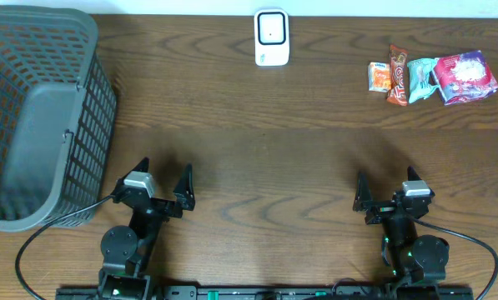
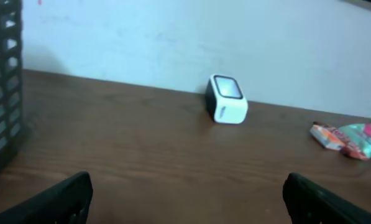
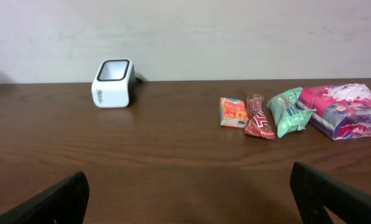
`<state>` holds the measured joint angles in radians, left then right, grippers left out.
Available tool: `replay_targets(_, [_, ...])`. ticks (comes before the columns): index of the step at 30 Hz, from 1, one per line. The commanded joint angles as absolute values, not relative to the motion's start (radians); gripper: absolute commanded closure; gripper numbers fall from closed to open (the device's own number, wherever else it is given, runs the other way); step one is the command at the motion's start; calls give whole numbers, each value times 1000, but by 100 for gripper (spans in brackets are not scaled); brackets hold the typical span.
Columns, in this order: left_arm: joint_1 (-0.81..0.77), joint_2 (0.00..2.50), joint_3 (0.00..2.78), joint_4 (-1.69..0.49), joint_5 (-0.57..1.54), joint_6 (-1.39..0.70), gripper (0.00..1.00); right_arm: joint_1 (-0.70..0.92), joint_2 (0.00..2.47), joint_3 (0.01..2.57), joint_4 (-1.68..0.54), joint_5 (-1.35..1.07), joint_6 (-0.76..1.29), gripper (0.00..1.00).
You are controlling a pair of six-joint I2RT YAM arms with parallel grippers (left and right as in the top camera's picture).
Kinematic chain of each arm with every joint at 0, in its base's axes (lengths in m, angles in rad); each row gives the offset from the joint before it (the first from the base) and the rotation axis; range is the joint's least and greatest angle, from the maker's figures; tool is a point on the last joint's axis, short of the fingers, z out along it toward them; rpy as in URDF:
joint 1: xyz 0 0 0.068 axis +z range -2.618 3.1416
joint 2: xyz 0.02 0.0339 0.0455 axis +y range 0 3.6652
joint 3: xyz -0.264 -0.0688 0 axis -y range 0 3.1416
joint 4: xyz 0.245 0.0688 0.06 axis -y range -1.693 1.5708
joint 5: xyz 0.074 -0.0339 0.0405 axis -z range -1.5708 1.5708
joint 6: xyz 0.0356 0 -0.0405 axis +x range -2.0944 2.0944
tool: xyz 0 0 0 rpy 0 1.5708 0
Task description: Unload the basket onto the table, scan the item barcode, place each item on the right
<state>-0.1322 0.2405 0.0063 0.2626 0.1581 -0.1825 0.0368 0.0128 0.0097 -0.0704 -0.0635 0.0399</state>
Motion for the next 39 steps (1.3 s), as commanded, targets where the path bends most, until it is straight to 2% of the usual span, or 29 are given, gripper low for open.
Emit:
replay_targets(1, [-127,208,4,214,94,-171,2,26,6,6,-71,-58,25,1])
replay_targets(11, [-102,47,4,-68,13,-168,2,26,6,6,-71,-58,25,1])
replay_targets(30, [-81,1,4,-77,12,36,2,26,6,6,-71,-58,25,1])
replay_targets(39, [-81,1,4,-78,-24,37,2,26,7,6,-71,-58,25,1])
